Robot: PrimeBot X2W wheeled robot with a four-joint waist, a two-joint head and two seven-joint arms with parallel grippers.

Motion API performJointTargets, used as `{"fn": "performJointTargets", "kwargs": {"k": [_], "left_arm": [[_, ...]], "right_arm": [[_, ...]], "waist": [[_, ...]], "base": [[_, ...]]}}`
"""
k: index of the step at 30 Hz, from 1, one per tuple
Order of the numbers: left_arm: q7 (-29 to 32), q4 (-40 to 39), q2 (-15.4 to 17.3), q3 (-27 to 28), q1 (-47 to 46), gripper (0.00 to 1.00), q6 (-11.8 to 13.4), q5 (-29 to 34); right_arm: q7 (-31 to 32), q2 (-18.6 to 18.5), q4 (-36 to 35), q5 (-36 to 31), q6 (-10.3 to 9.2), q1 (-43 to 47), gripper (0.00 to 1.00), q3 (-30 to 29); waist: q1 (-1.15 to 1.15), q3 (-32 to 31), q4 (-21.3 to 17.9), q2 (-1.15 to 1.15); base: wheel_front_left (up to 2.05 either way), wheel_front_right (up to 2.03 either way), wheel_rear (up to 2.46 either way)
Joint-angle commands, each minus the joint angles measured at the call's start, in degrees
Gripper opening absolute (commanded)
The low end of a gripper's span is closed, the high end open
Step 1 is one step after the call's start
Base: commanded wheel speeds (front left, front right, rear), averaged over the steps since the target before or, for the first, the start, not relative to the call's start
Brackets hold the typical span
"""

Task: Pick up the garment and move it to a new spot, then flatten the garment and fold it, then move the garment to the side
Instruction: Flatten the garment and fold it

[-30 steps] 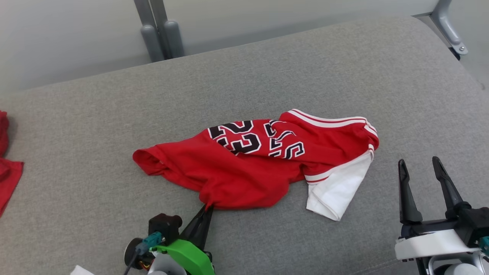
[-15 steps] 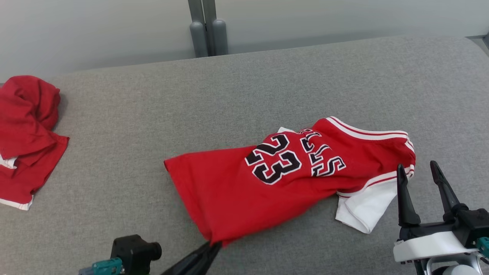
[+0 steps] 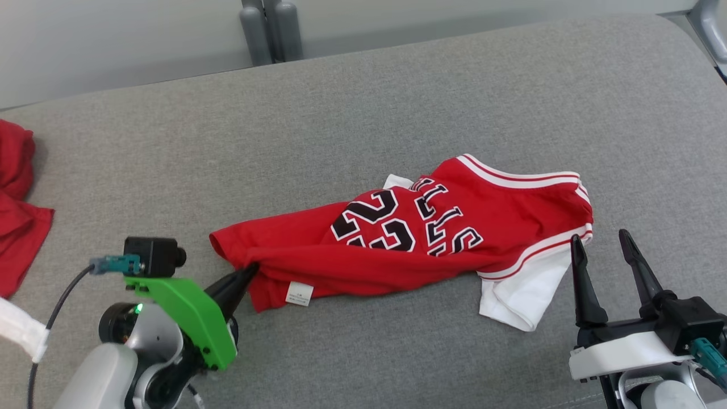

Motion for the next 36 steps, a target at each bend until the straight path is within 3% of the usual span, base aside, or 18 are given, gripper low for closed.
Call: {"fn": "performJointTargets", "kwargs": {"k": [1,4,5,13,19,26,36], "left_arm": [[-1.1,3.3,-1.4,0.1,-2.9,0.04,-0.4,0.0],[-3.3,11.1,-3.5,-0.1,-7.5,0.70,-0.9,1.2],[-4.2,13.6,-4.0,-0.5,-8.8,1.00,-1.2,1.8],[-15.6,25.9,-6.3,0.1,-12.8,1.00,-1.6,5.2],[-25.2,22.0,-7.0,2.6,-5.0,1.00,-0.1,5.3],[-20.7,11.8,-8.1,-3.4,4.1,1.00,-1.1,4.5],[-21.1,18.5,-10.9,-5.3,-2.1,1.00,0.5,6.9]], "right_arm": [[-0.2,-0.1,0.2,0.5,-0.03,-0.7,1.00,0.1],[-0.2,-0.1,0.5,0.4,-0.03,-1.1,1.00,0.3],[-0.2,-0.1,0.6,0.4,-0.03,-1.1,1.00,0.3],[-0.2,-0.1,1.2,-0.5,-0.03,-0.1,1.00,-0.5],[-0.2,-0.1,1.1,-0.7,-0.03,1.2,1.00,-0.9],[-0.2,-0.1,0.6,-1.1,-0.03,1.4,1.00,-0.8],[-0.2,-0.1,0.5,-1.6,-0.03,-0.2,1.00,-0.2]], "waist": [[0.00,2.1,-1.7,0.00],[0.00,2.7,-2.2,0.00],[0.00,2.8,-2.3,0.00],[0.00,1.3,-1.0,0.00],[0.00,-1.1,0.2,0.00],[0.00,-1.1,1.8,0.00],[0.00,1.0,-0.5,0.00]], "base": [[0.00,0.00,0.00],[0.00,0.00,0.00],[0.00,0.00,0.00],[0.00,0.00,0.00],[0.00,0.00,0.00],[0.00,0.00,0.00],[0.00,0.00,0.00]]}}
